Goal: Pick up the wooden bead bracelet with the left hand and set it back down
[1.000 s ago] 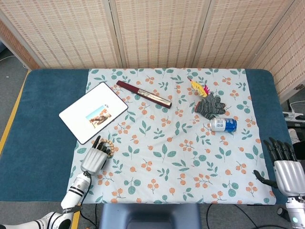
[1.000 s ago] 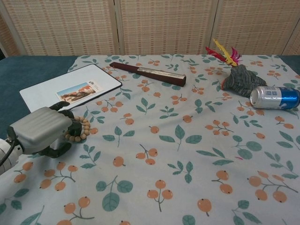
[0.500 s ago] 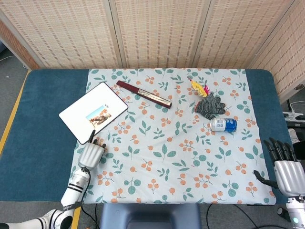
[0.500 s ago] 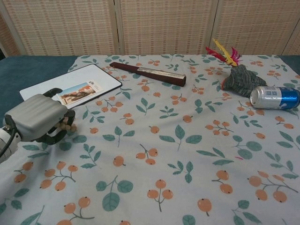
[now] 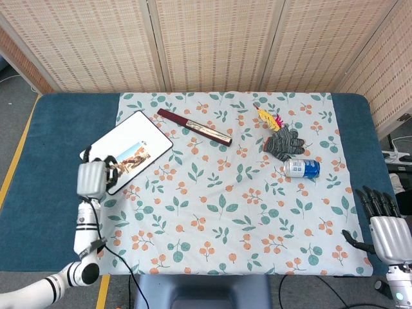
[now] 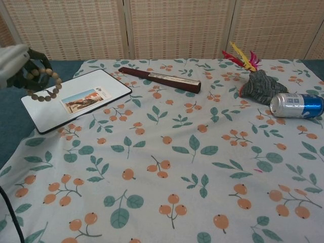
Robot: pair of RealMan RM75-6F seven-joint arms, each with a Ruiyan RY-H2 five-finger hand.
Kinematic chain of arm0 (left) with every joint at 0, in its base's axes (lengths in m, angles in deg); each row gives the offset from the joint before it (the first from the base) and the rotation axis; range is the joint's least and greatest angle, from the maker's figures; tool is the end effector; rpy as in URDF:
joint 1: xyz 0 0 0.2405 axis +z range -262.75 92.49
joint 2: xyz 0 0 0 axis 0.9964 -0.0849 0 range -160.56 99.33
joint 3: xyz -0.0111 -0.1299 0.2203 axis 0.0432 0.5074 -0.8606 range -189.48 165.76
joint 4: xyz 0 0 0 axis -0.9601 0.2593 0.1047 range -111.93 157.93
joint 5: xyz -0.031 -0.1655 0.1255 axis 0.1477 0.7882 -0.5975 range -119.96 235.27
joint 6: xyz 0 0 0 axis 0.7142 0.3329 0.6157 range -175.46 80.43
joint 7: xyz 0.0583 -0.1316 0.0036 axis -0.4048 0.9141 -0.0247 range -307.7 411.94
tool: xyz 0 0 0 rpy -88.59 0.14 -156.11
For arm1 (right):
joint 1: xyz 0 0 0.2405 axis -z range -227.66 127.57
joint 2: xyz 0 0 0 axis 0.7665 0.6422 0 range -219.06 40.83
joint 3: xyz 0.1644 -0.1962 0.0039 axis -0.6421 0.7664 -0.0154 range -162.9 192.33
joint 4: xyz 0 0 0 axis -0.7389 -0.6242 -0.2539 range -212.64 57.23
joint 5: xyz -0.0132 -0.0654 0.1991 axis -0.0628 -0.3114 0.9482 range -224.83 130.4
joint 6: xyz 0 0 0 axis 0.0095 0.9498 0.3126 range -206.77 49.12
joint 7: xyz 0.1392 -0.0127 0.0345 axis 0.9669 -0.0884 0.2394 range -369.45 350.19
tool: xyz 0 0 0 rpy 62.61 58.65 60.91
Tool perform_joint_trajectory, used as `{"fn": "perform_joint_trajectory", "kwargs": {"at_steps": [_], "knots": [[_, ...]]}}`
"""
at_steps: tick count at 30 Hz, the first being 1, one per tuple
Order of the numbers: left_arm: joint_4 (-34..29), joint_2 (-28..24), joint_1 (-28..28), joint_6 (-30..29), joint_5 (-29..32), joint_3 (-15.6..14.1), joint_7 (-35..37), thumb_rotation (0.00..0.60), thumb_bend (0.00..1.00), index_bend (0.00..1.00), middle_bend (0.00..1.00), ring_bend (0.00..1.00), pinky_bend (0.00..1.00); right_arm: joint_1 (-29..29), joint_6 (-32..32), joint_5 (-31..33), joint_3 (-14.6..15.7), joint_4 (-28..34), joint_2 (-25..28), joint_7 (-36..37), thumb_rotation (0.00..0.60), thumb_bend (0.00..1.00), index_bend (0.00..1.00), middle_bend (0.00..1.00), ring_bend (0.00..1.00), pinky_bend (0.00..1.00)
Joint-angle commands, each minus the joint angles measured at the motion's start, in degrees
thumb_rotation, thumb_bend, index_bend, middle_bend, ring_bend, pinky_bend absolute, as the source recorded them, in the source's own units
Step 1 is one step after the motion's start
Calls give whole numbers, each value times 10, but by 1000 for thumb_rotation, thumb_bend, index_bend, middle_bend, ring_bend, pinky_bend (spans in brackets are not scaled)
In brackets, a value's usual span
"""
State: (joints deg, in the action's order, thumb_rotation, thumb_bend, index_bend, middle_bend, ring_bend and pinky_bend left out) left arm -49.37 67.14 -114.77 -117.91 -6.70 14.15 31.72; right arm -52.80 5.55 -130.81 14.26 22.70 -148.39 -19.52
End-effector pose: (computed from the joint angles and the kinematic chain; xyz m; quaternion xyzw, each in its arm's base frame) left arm -0.2144 0.3637 0.0376 -0.5254 -0.3999 -0.4397 0.6089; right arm -0.3050 -0.1590 0.1677 0.6104 -0.3882 0.3187 0.6125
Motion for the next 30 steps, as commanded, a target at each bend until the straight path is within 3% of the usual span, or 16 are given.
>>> {"fn": "perform_joint_trajectory", "kwargs": {"at_steps": [1,4,6,9,11,12,15,18,21,27,28,30], "knots": [[-21,-30,-26,27,174,136,29,600,564,692,810,514,102,-1,-4,-2,1,0,1,1,434,189,0,0,0,0],[-35,-53,-32,60,283,179,8,600,565,692,814,514,99,0,-4,-6,1,1,1,1,433,188,0,0,0,0],[-80,-88,-22,128,428,222,7,600,564,681,811,514,97,0,-5,-7,1,1,1,0,434,188,0,0,0,0],[-141,-161,12,273,668,278,48,600,558,638,775,510,92,0,-7,-6,1,1,0,-3,434,188,0,0,0,0],[-152,-201,29,371,766,289,83,600,556,600,742,491,88,0,-10,-6,2,2,-1,-5,433,188,0,0,0,0],[-155,-212,37,413,782,288,97,600,559,573,715,471,86,-1,-11,-6,2,2,-1,-6,434,188,0,0,0,0],[-167,-241,61,541,783,272,137,600,567,434,569,355,75,-1,-14,-6,2,3,-2,-8,432,189,0,0,0,0],[-171,-248,78,619,748,263,178,550,557,281,435,259,52,-1,-16,-5,1,3,-2,-8,435,188,0,0,0,0],[-162,-239,94,678,715,273,226,542,542,217,381,217,35,-2,-19,-5,2,3,-2,-6,434,189,0,0,0,0],[-122,-204,110,724,614,303,260,473,485,194,358,186,9,-2,-23,-4,1,4,0,-2,434,188,0,0,0,0],[-116,-202,111,725,601,301,266,466,480,212,375,193,8,-3,-24,-3,1,3,0,-2,434,188,0,0,0,0],[-109,-196,110,712,572,295,277,442,468,338,483,232,6,-3,-27,-4,2,3,0,-3,434,188,0,0,0,0]]}}
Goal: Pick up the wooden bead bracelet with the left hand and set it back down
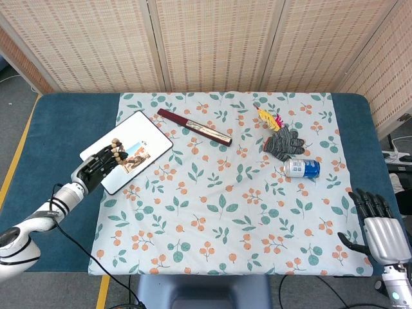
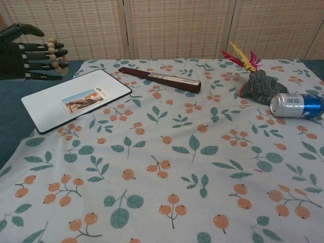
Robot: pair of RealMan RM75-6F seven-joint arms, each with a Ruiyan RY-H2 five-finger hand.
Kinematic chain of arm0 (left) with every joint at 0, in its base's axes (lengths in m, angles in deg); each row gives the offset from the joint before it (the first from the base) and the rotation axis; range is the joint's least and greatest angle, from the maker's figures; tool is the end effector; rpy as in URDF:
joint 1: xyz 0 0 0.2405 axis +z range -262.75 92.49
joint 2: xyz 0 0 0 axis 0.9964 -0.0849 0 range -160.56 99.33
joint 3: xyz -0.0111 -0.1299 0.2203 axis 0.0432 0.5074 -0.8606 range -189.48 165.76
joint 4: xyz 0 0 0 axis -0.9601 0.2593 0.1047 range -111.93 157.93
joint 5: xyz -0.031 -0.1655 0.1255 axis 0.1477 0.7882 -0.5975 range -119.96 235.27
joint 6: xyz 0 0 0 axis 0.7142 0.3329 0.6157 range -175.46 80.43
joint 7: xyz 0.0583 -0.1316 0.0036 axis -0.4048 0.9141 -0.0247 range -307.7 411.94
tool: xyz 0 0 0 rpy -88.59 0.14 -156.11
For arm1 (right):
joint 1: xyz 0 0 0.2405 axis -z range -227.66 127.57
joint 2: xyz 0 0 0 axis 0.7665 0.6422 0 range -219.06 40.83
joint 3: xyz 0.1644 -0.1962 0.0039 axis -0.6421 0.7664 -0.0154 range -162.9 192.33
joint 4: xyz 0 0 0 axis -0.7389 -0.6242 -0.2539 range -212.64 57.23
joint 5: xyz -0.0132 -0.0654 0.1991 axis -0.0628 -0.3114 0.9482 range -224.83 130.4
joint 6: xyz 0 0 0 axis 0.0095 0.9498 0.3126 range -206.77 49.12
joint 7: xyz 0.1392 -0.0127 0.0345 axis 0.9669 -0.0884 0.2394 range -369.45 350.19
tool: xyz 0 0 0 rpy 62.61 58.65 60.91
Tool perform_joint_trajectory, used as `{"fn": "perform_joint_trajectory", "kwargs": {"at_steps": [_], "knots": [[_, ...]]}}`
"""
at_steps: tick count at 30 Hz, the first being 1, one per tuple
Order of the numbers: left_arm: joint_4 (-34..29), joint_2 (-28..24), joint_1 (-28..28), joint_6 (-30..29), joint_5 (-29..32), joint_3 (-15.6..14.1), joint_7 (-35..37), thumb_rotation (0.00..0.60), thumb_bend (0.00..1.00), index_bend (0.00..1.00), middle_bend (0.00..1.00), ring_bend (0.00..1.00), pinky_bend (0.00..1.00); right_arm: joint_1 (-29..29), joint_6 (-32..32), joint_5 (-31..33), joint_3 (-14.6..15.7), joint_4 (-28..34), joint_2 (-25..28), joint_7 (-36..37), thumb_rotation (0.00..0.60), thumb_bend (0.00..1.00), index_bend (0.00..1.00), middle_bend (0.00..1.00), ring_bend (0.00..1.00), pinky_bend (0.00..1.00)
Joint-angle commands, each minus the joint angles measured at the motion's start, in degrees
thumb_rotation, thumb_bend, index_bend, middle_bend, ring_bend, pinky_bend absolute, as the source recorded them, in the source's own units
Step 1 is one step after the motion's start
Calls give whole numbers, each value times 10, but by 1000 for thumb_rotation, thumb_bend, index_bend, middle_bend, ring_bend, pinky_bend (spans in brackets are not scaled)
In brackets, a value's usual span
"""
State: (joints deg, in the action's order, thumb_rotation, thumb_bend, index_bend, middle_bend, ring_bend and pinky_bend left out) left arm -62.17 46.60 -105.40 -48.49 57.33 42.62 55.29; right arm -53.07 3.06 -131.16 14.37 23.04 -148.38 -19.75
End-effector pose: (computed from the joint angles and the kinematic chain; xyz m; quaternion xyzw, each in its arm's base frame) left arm -0.2069 0.3822 0.1045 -0.1605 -0.8630 -0.4765 0.0492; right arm -0.3045 -0.1594 0.1608 0.6224 -0.3981 0.3096 0.5986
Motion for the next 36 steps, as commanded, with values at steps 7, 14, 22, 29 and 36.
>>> {"fn": "perform_joint_trajectory", "kwargs": {"at_steps": [7,14,22,29,36], "knots": [[9,25,30,-28,-159,-8,71,273,457,592,724,329,0,-1,-7,0,2,2,-2,-6,434,188,0,0,0,0],[-4,34,35,-58,-223,-20,106,261,453,601,726,331,0,-1,-7,0,1,1,-4,-9,434,189,0,0,0,0],[-6,30,32,-60,-265,-29,143,254,458,600,722,332,0,0,-5,-1,0,1,-3,-6,434,189,0,0,0,0],[0,34,34,-41,-312,-28,177,364,482,562,668,330,0,0,-6,-3,1,1,-3,-7,433,189,0,0,0,0],[0,37,33,-44,-349,-29,203,381,543,549,659,329,0,1,-4,-3,0,1,-2,-6,432,189,0,0,0,0]]}}
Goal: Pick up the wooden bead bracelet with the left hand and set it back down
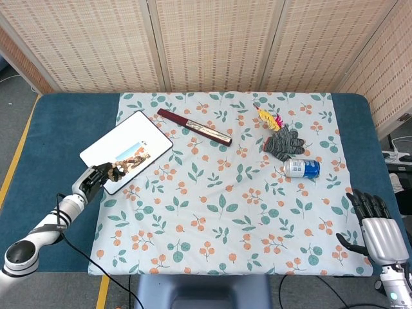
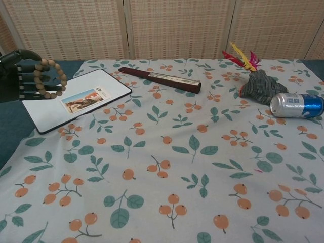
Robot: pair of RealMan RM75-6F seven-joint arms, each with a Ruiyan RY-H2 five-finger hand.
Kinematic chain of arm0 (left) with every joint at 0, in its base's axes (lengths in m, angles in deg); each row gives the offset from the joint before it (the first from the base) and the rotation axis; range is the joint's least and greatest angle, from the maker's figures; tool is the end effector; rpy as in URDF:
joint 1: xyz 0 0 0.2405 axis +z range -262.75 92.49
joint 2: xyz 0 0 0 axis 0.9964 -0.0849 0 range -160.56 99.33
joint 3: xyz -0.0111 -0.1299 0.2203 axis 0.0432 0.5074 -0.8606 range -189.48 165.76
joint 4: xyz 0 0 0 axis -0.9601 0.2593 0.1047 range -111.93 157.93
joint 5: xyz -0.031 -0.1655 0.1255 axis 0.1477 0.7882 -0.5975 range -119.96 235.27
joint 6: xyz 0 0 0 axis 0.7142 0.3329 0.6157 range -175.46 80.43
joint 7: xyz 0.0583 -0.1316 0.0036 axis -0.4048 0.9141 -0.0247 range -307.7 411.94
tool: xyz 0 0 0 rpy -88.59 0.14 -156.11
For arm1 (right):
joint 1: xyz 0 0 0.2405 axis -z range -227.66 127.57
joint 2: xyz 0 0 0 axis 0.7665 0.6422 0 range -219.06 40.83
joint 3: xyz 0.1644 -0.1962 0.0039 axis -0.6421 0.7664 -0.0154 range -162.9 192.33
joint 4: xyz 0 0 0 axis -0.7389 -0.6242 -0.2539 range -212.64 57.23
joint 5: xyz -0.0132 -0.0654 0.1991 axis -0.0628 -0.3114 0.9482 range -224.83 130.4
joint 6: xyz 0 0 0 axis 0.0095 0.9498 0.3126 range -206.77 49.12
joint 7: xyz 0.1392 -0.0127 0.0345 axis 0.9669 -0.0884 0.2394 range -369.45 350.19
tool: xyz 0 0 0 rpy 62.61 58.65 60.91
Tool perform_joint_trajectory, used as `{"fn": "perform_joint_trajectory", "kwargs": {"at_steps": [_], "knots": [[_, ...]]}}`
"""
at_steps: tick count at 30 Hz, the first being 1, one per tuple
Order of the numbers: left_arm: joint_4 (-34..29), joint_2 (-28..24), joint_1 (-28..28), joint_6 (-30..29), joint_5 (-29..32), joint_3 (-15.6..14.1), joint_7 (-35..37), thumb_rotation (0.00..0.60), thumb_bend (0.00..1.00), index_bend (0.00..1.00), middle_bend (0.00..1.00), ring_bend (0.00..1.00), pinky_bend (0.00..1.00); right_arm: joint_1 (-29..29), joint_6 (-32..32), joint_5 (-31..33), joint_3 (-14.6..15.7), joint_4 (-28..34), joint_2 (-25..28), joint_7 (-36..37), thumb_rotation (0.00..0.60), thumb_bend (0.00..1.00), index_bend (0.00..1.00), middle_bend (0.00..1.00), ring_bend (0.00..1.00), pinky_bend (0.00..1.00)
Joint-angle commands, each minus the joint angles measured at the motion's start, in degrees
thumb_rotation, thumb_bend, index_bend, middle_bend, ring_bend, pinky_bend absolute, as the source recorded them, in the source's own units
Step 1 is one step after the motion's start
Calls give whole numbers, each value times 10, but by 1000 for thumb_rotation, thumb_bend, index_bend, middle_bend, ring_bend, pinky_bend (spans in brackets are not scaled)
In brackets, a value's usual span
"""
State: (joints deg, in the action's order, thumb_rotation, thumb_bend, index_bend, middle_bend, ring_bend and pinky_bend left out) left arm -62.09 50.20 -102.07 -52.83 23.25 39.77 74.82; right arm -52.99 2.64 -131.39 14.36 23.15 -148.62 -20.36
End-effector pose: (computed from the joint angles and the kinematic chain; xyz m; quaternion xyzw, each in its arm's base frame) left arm -0.2316 0.3632 0.0786 -0.2194 -0.8489 -0.4649 0.1230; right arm -0.3038 -0.1589 0.1582 0.6261 -0.3980 0.3067 0.5963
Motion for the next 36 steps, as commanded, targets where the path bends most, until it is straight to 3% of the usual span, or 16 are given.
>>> {"fn": "perform_joint_trajectory", "kwargs": {"at_steps": [1,6,11,13,14,17,25,30,36], "knots": [[-1,1,0,-1,-14,-1,12,394,564,549,659,329,0,0,0,-1,0,0,0,1,432,189,0,0,0,0],[-3,1,-2,-10,-29,-6,32,446,724,549,659,329,0,2,3,-4,0,1,1,1,434,189,0,0,0,0],[-8,-1,-5,-16,-45,-11,50,490,960,549,658,329,0,3,7,-4,-1,1,2,3,434,188,0,0,0,0],[-12,-3,-5,-17,-57,-13,52,526,996,549,658,329,0,4,7,-4,-1,2,3,4,433,188,0,0,0,0],[-13,-4,-5,-17,-62,-14,53,563,1000,549,658,328,0,4,7,-4,-1,2,3,5,434,189,0,0,0,0],[-18,-4,-4,-22,-79,-16,56,600,1000,547,656,320,0,4,8,-5,-1,1,3,6,433,189,0,0,0,0],[-22,-4,-2,-7,-96,-12,87,600,1000,493,604,283,0,5,8,-5,-2,2,4,8,433,188,0,0,0,0],[-19,-1,3,21,-102,1,101,600,1000,407,544,228,0,4,7,-5,-2,1,4,9,431,188,0,0,0,0],[-14,8,10,34,-135,13,81,600,1000,396,507,218,0,4,7,-4,-3,0,4,10,431,188,0,0,0,0]]}}
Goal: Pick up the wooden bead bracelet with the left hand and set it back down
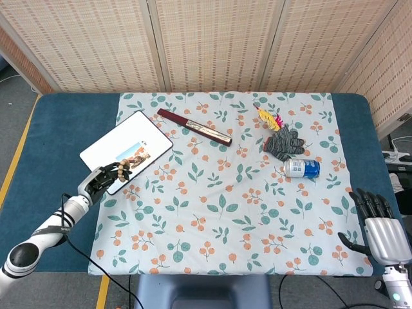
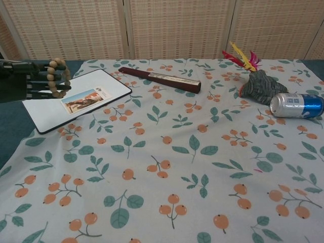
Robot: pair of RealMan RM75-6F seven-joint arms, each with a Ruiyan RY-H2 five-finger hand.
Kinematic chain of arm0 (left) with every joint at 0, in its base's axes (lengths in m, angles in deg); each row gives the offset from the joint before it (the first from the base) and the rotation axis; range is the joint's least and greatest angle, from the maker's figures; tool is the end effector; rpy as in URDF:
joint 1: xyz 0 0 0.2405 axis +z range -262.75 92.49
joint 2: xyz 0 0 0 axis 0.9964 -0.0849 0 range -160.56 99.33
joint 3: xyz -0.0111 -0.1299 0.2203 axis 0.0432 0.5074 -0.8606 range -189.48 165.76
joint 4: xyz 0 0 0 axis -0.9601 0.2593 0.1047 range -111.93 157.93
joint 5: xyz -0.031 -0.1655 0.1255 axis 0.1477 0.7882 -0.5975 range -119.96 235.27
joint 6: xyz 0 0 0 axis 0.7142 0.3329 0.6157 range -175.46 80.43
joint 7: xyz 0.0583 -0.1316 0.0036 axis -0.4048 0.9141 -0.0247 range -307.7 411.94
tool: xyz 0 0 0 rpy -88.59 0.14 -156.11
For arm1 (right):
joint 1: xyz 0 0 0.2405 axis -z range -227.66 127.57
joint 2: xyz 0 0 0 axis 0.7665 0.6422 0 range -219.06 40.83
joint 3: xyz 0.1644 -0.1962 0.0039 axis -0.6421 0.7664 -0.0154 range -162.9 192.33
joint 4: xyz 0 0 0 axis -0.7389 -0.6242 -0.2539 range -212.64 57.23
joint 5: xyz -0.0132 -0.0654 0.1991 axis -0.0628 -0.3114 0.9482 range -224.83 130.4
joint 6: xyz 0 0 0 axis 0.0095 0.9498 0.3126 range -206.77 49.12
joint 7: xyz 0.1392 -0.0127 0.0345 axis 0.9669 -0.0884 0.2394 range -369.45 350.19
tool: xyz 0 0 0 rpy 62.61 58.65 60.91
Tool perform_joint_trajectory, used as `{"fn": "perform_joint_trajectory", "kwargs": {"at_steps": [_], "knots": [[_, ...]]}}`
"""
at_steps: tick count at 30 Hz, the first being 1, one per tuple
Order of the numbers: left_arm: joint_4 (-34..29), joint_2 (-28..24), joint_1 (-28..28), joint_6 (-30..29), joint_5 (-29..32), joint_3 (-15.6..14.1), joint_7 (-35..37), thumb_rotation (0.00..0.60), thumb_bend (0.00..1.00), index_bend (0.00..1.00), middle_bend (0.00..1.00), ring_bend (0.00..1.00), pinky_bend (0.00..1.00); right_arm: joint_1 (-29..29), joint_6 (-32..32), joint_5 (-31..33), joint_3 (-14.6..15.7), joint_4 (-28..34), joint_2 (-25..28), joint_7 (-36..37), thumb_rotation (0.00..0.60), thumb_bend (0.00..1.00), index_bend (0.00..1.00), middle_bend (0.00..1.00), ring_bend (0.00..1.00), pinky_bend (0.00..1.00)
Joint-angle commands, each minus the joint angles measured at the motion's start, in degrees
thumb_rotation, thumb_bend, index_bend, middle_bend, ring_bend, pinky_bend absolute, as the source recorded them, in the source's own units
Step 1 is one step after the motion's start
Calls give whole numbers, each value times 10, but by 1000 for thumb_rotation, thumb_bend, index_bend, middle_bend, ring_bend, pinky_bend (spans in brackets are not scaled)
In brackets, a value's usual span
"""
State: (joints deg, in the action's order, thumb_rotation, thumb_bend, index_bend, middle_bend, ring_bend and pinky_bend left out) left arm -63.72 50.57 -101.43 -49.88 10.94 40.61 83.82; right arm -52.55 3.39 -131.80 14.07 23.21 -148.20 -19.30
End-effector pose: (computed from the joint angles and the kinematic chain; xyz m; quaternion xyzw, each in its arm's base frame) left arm -0.2178 0.3581 0.0743 -0.2545 -0.8465 -0.4563 0.1017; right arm -0.3034 -0.1580 0.1624 0.6203 -0.3975 0.3148 0.5984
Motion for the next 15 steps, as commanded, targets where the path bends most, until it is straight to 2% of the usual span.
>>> {"fn": "perform_joint_trajectory", "kwargs": {"at_steps": [1,5,7,9,12,14,15], "knots": [[2,6,5,5,-13,7,-9,600,1000,390,490,213,0,0,-1,1,0,0,0,-1,432,188,0,0,0,0],[3,15,13,9,-12,17,-2,600,998,352,473,202,0,-1,-4,3,0,1,0,-3,432,189,0,0,0,0],[4,18,15,7,-10,21,1,587,937,345,470,201,0,-1,-4,3,0,1,0,-4,432,189,0,0,0,0],[6,22,18,5,-7,23,6,508,770,346,471,201,0,-1,-4,2,1,2,0,-4,431,189,0,0,0,0],[7,22,19,4,-5,22,10,377,582,377,479,202,0,-1,-4,1,1,2,0,-5,432,188,0,0,0,0],[7,22,19,1,-5,20,12,276,517,409,496,205,0,-1,-4,1,1,3,0,-5,432,189,0,0,0,0],[7,22,18,-3,-3,19,14,244,501,420,504,207,0,-1,-4,1,1,3,0,-5,432,189,0,0,0,0]]}}
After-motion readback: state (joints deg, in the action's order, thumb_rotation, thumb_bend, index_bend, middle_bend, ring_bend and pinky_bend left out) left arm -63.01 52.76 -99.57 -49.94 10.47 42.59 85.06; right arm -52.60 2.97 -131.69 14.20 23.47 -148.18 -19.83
